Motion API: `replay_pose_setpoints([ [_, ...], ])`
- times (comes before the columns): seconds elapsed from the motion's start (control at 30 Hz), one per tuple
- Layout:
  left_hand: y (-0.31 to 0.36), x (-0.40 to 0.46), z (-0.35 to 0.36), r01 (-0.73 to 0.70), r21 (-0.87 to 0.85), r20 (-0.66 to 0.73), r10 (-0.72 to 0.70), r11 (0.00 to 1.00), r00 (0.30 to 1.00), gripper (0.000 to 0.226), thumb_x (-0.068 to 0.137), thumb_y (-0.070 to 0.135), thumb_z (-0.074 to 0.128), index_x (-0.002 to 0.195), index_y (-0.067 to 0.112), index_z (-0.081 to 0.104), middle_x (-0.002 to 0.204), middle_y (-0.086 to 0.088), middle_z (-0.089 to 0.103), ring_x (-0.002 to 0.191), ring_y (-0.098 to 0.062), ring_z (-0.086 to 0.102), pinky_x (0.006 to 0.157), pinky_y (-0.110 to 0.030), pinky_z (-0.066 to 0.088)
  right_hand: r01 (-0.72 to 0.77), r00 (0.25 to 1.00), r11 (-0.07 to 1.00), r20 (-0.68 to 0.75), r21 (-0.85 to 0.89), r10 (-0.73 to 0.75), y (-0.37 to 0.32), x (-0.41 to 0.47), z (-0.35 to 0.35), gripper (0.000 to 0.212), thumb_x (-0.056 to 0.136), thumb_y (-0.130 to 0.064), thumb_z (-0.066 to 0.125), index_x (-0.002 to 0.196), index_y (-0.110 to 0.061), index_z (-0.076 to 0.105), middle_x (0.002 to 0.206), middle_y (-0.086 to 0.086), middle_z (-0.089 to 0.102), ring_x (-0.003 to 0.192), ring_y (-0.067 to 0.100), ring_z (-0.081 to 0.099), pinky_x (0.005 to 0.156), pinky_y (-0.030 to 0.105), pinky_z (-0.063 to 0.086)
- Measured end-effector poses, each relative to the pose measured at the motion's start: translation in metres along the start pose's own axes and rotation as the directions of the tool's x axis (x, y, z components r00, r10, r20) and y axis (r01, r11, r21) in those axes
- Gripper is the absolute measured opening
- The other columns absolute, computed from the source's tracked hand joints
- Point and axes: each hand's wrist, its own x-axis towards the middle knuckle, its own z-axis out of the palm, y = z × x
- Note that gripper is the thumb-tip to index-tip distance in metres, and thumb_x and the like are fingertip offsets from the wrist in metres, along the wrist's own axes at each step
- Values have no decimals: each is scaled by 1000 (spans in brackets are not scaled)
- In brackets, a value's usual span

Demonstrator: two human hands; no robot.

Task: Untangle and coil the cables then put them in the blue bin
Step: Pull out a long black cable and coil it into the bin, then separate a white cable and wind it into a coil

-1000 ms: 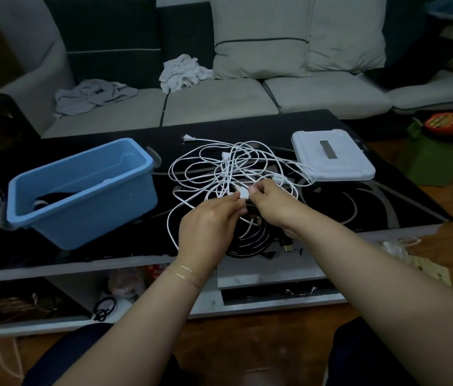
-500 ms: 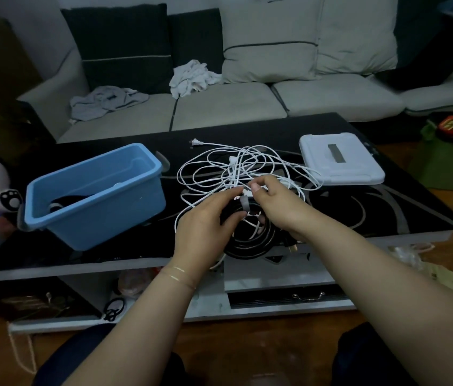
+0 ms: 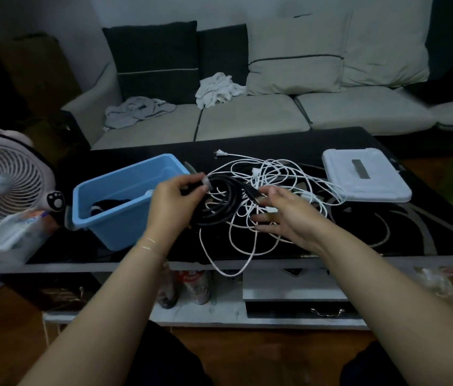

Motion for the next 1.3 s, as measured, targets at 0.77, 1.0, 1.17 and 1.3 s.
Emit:
replay_pose_setpoints([
  [0.77,-70,111,-68,260,593,-47,-289,762,956,14,85,22,69,98,19,74,97,-11,71,85,-25,62,81,-34,50,-41,994,985,-104,-167,23,7,9,-22,33,100,-38,42,124,-15,45,113,9,56,75,21,66,63,30,58],
  [1.0,-51,103,-43,-1,708,346,-346,706,872,56,102,52,23,143,21,46,145,-12,48,132,-32,44,108,-38,29,-95,992,950,-111,-298,64,11,12,-19,30,100,-39,42,121,-18,46,109,4,57,77,21,66,71,34,59],
  [1.17,-50,105,-48,59,709,401,-471,703,786,71,97,62,11,144,21,45,153,-8,37,140,-27,34,115,-38,17,-50,992,947,-125,-316,10,11,15,-19,29,102,-34,38,122,-14,47,105,5,59,77,21,65,71,33,58],
  [1.3,-48,102,-48,75,690,449,-507,720,736,64,100,57,10,146,26,40,156,-4,32,142,-24,29,119,-41,13,-6,984,902,-162,-431,-71,13,20,-25,21,103,-29,38,115,-16,49,96,1,62,70,17,63,70,34,54],
])
